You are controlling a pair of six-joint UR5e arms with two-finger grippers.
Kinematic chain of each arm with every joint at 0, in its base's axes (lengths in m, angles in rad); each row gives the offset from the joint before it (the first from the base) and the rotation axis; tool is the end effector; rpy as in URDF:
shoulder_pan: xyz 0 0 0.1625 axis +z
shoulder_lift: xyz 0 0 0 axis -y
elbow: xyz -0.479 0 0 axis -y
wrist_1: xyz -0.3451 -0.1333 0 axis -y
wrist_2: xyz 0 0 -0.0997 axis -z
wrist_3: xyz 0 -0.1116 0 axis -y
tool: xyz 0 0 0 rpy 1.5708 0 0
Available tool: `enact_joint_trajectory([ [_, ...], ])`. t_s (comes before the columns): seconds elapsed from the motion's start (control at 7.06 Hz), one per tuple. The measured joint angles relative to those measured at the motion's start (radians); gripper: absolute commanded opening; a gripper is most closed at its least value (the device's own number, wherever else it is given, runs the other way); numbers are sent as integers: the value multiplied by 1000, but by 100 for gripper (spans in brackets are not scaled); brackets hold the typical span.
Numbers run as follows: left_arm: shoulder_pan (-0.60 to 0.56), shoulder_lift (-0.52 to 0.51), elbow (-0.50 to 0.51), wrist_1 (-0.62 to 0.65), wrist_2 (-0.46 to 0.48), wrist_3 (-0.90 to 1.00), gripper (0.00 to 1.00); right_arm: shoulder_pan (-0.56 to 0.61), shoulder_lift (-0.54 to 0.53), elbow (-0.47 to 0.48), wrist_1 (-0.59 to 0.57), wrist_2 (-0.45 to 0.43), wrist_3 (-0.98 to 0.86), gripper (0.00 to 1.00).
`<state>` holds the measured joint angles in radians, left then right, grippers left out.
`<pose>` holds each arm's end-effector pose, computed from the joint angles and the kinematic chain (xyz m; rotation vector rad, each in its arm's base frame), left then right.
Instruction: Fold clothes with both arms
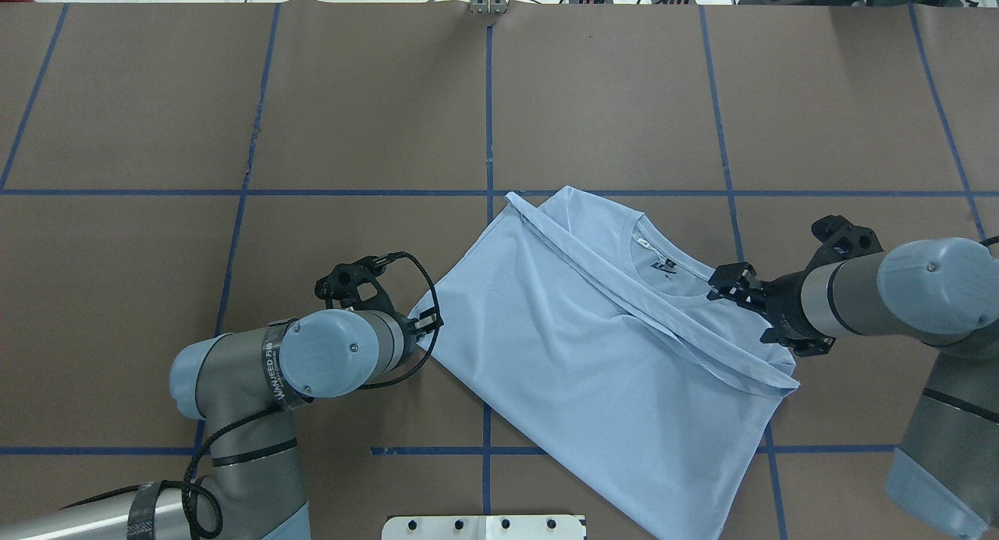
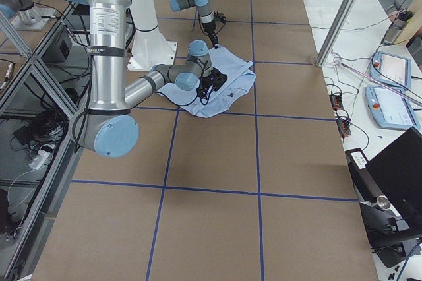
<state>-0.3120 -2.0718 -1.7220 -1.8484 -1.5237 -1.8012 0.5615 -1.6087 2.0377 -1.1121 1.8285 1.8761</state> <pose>0.5792 -0.3324 0.3599 0.0826 0.9388 -0.5242 -0.3186 -0.3243 0.4884 -0.1285 -0.9256 0.6903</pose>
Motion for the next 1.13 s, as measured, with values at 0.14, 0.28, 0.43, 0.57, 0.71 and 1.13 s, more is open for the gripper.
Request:
enact_joint_trajectory([
  [0.14,-2,-9,2,-3,1,9,0,-1,0,-1,0,-1,0,100],
  [0.28,-10,-20,-3,-1,1,28,0,-2,0,-5,0,-6,-1,100],
  [0.43,-23,-30,-9,-1,3,45,0,-2,0,-10,0,-13,-1,100],
  [0.57,-36,-34,-11,-1,4,54,0,-3,1,-12,0,-17,-1,100],
  [0.71,-48,-35,-9,-1,5,63,0,-3,1,-13,0,-18,-1,100],
  [1.13,-121,-35,14,-3,5,144,0,-4,17,-18,0,-23,0,100],
])
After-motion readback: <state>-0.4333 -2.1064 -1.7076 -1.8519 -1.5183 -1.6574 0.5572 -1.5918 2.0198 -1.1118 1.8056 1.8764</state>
